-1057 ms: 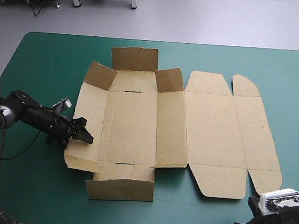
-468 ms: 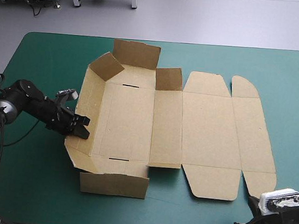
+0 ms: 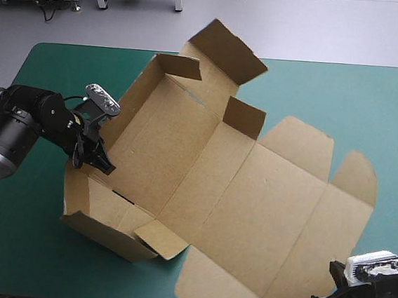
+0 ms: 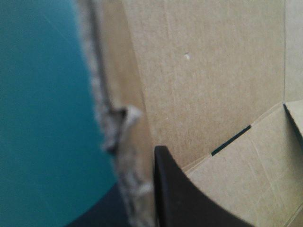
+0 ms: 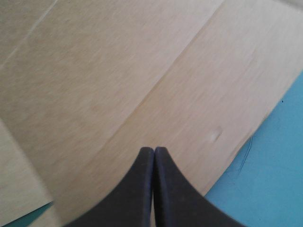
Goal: Fold the box
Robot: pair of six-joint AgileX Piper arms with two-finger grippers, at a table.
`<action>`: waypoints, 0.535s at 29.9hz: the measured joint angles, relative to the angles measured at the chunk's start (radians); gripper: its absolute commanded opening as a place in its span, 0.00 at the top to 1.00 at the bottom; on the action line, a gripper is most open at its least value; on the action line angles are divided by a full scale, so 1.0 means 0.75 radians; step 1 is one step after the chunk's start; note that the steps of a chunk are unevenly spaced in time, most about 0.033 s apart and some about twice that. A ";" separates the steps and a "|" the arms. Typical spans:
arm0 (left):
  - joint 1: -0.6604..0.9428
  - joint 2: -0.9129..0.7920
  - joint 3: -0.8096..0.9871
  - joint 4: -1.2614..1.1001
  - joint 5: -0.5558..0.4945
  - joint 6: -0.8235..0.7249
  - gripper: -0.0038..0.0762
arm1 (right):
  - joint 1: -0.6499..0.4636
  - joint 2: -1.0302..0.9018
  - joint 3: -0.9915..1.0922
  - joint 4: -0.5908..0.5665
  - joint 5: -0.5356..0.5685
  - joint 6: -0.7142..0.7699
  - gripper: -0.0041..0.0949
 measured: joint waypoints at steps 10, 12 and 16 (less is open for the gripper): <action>-0.199 -0.020 -0.159 0.121 -0.221 0.222 0.96 | 0.000 0.000 0.000 0.032 -0.004 0.000 0.98; -0.242 -0.018 -0.174 0.121 -0.255 0.321 0.96 | 0.000 0.000 0.000 0.041 -0.004 0.000 0.98; -0.311 0.006 -0.185 0.142 -0.320 0.437 0.96 | 0.000 0.000 0.000 0.049 -0.005 0.000 0.98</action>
